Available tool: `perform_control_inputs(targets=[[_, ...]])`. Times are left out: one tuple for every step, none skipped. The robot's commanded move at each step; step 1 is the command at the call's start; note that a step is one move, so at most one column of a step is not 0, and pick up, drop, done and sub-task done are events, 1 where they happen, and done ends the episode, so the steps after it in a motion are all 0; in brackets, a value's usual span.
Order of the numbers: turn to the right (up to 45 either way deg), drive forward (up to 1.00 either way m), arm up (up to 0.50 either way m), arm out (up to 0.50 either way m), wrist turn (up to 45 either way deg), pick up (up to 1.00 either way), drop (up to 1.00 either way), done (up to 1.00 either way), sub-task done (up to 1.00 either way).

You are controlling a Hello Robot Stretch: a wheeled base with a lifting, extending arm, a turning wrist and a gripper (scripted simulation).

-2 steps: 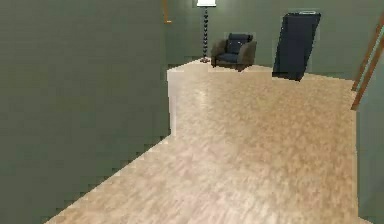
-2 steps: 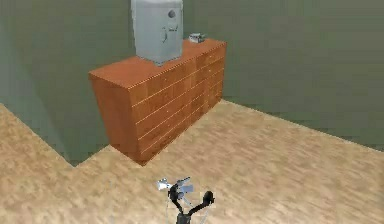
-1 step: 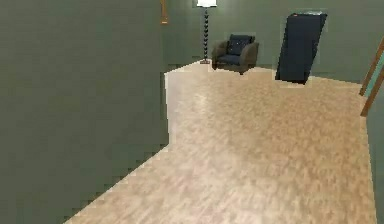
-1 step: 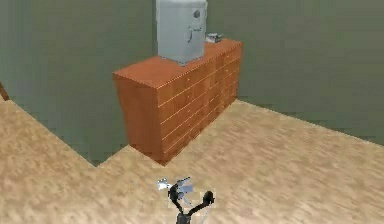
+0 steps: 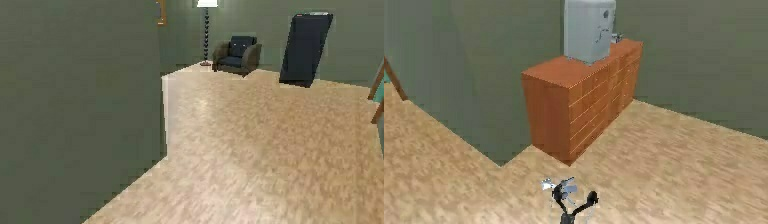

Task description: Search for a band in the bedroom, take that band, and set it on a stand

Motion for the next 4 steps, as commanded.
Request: perform_control_inputs(targets=[[39.0,0.00,0.00,0.00,0.0,0.00,0.00,0.00,0.00],[0.0,1.00,0.00,0.00,0.0,0.00,0.00,0.00,0.00],[0.0,1.00,0.00,0.00,0.0,0.00,0.00,0.00,0.00],[0.0,1.00,0.00,0.00,0.0,0.00,0.00,0.00,0.00]])
